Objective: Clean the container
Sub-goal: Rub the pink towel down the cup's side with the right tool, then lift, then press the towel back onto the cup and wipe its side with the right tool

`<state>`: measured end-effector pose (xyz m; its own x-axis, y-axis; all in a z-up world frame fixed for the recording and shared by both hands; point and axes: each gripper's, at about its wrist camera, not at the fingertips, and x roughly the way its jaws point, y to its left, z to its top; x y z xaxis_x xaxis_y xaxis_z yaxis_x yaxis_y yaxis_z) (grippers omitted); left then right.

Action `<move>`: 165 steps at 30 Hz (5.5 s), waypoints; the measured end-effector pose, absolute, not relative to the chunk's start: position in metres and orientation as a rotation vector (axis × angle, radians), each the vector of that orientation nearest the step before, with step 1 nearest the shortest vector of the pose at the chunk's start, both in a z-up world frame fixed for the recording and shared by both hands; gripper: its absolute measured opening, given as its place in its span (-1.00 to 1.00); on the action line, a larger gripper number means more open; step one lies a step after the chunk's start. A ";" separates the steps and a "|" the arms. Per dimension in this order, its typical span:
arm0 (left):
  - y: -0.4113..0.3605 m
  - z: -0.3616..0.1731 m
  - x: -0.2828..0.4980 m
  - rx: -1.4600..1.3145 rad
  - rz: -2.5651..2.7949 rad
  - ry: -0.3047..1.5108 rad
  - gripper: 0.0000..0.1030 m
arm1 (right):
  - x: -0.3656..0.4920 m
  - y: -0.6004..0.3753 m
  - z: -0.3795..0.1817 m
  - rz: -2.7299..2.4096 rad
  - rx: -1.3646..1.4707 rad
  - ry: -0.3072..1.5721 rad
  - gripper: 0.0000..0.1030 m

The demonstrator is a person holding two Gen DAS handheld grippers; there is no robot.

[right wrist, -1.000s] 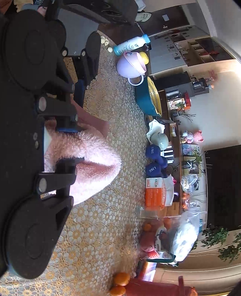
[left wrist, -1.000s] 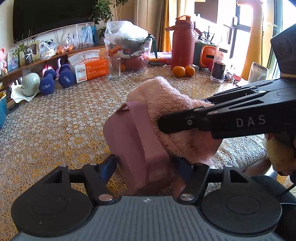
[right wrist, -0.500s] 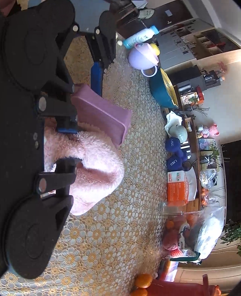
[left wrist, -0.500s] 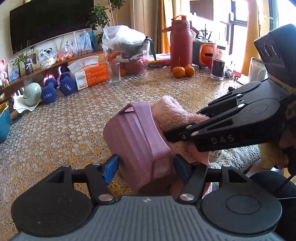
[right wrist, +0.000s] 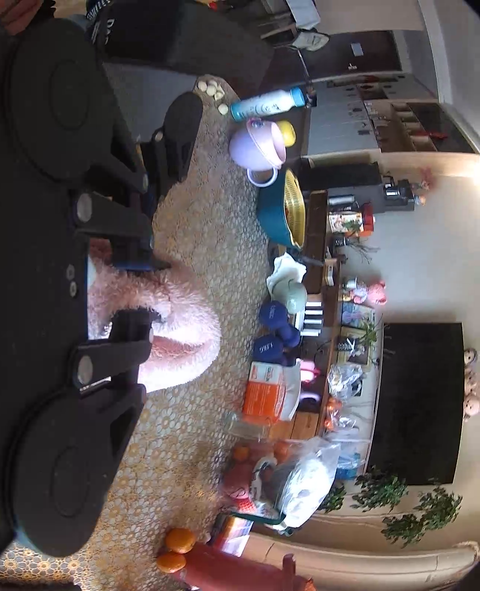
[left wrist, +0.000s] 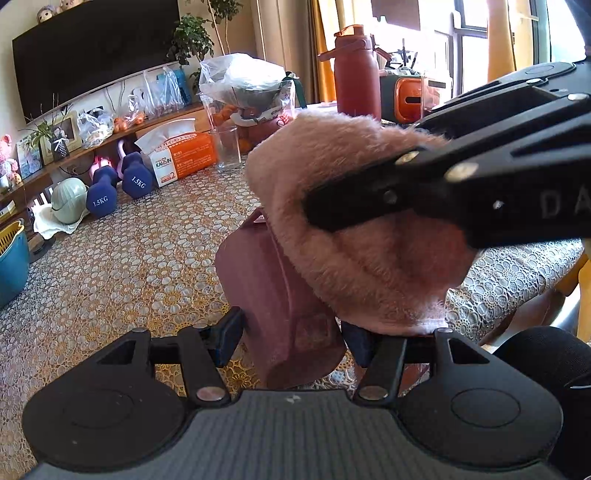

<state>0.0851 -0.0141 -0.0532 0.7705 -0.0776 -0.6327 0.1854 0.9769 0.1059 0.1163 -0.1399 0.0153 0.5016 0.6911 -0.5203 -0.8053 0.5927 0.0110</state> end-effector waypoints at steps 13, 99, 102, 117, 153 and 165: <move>-0.013 -0.053 0.084 0.173 -0.146 0.671 0.11 | 0.120 -0.124 -0.019 0.832 -0.403 0.536 -0.73; 0.009 -0.060 0.081 0.029 -0.128 0.670 0.37 | 0.167 -0.127 0.062 0.949 -0.452 0.497 -0.76; 0.004 -0.057 0.077 0.068 -0.134 0.651 0.08 | 0.160 -0.108 0.061 1.004 -0.468 0.499 -0.76; -0.026 -0.054 0.061 0.225 -0.216 0.575 0.04 | 0.146 -0.096 0.017 1.010 -0.588 0.574 -0.75; -0.029 -0.078 0.081 0.239 -0.184 0.635 0.08 | 0.105 -0.131 -0.004 0.982 -0.416 0.522 -0.76; -0.022 -0.075 0.082 0.205 -0.184 0.656 0.07 | 0.126 -0.116 -0.024 0.918 -0.483 0.501 -0.73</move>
